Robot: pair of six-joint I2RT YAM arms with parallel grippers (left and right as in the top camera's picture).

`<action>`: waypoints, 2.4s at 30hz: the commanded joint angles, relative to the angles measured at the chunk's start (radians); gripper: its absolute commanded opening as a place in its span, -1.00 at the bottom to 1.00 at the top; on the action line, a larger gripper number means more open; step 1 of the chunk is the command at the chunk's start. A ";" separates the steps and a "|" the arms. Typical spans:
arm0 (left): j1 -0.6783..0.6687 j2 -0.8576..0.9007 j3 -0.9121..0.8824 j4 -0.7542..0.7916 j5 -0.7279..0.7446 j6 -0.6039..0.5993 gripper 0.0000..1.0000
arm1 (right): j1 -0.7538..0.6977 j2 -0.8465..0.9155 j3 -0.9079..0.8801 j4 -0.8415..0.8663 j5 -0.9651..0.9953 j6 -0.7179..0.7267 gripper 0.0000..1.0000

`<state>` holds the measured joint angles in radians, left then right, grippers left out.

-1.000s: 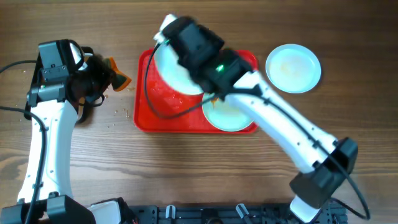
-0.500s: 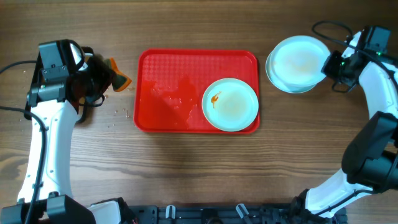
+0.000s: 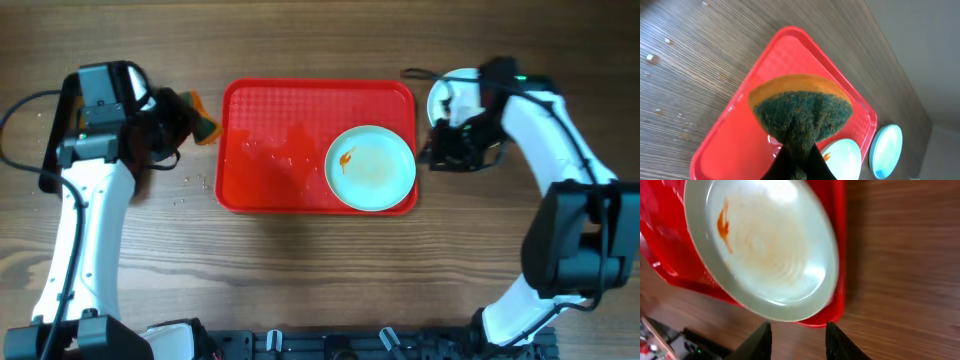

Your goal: Clean dirty plates on tray and stack at the side

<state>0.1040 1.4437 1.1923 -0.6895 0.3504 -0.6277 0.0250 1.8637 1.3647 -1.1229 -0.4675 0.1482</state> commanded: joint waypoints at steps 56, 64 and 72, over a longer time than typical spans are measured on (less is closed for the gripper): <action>-0.431 0.499 0.003 0.194 0.070 0.043 -0.92 | 0.426 0.212 -0.031 0.475 0.277 0.278 -0.91; -0.487 0.563 0.003 0.068 -0.495 0.048 -0.92 | 0.426 0.212 -0.031 0.472 0.281 0.277 -0.91; -0.488 0.437 0.017 -0.037 -1.088 0.047 -0.92 | 0.426 0.212 -0.031 0.472 0.281 0.277 -0.91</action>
<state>-0.4240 1.9430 1.2301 -0.7086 -0.4232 -0.5777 0.4831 2.0441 1.3468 -0.6205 -0.2928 0.4408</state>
